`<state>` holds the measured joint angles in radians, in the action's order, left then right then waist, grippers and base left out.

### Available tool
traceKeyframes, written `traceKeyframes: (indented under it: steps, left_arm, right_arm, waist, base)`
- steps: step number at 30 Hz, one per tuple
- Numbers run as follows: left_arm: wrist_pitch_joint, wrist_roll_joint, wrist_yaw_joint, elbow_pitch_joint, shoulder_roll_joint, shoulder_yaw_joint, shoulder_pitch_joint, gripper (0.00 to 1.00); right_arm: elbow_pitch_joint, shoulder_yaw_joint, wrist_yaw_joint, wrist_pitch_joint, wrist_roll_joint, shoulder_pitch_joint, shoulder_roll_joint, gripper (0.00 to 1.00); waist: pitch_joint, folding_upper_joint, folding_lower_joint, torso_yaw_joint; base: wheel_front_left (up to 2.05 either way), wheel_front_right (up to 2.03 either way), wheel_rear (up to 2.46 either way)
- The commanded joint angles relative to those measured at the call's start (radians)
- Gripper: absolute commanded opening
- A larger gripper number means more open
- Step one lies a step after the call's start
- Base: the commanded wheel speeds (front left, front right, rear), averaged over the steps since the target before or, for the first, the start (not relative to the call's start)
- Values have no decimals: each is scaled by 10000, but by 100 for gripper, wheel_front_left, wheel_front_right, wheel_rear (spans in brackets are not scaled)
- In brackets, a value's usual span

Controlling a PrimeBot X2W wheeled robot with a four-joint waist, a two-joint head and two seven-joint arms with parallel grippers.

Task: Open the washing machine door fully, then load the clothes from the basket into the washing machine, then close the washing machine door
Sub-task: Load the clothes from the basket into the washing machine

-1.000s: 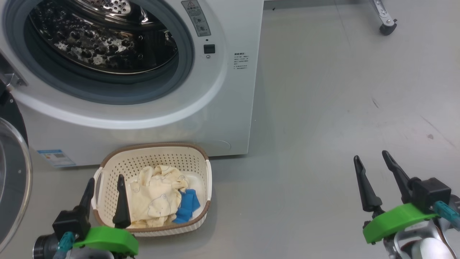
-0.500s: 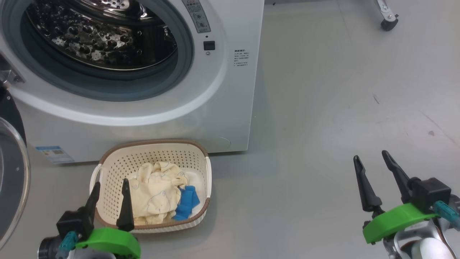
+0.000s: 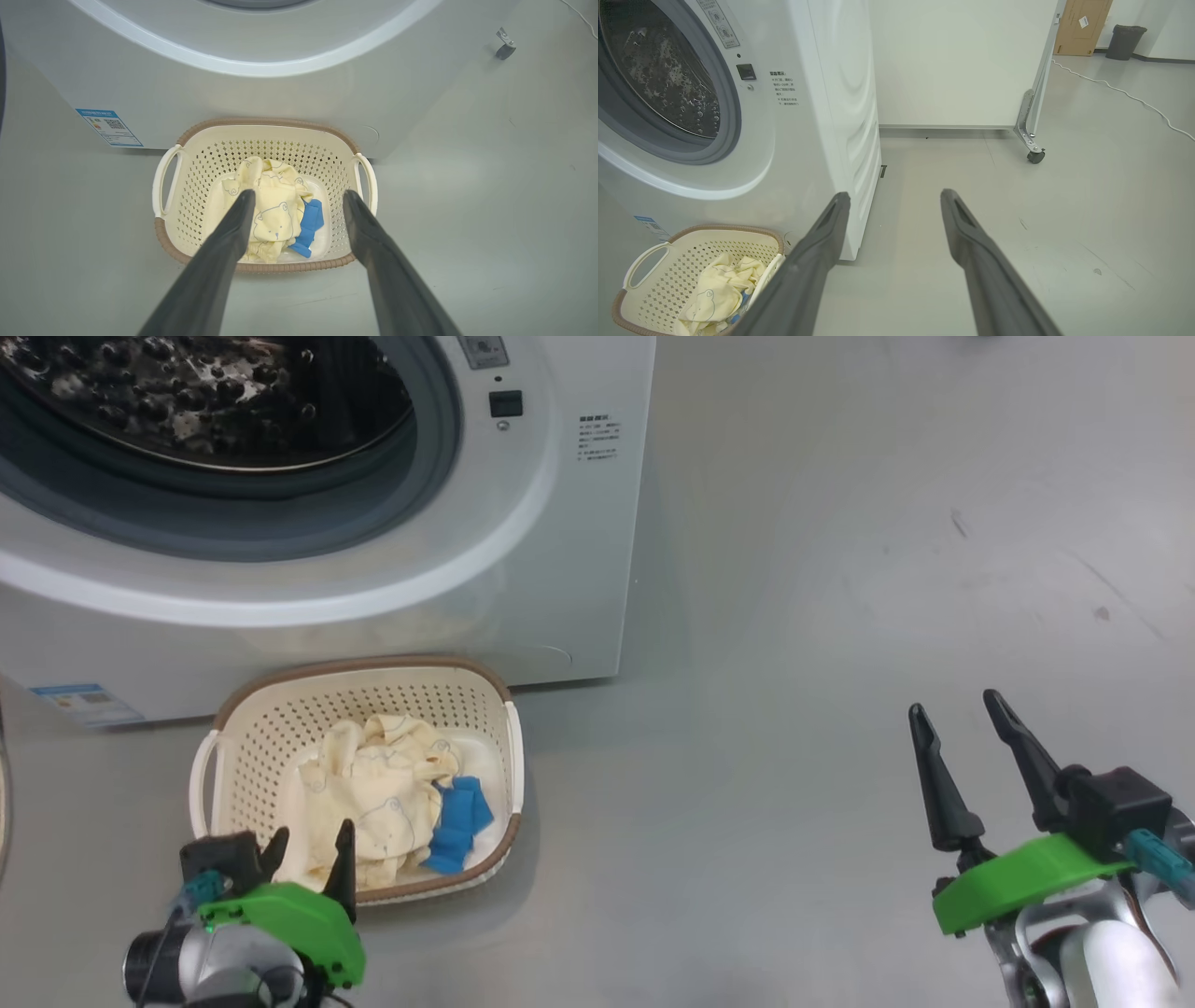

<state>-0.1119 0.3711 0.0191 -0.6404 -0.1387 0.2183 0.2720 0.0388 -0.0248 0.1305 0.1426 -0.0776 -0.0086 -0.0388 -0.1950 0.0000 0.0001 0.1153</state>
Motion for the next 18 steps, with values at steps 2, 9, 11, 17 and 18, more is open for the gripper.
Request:
traceKeyframes:
  steps: [2, 9, 11, 17, 18]
  left_arm:
    - [52, 160, 201, -442, -159, -305, 816, 100]
    - [337, 681, 710, -2259, -149, -419, 2318, 100]
    - [479, 838, 811, -2698, -157, -445, 2736, 100]
    - [871, 1029, 996, -3768, -428, -340, 3936, 100]
    - [930, 1051, 1012, -3914, -486, -324, 4129, 100]
  right_arm:
    - [-311, 249, 2, 207, -71, -544, -114, 100]
    - [-372, 315, 2, 407, -152, -1042, -114, 100]
    - [-402, 314, 2, 477, -201, -1206, -114, 100]
    - [-486, 393, 2, 722, -432, -1737, -114, 100]
    - [-496, 413, 2, 762, -479, -1814, -114, 100]
  waist:
    - [-523, 0, -1, 256]
    - [-1736, 0, -1, 583]
    - [-2125, 0, -1, 675]
    - [-3399, 0, -1, 965]
    - [-3608, 0, -1, 1011]
  base:
    - [0, 0, 0]
    - [0, 0, 0]
    - [0, 0, 0]
    - [0, 0, 0]
    - [0, 0, 0]
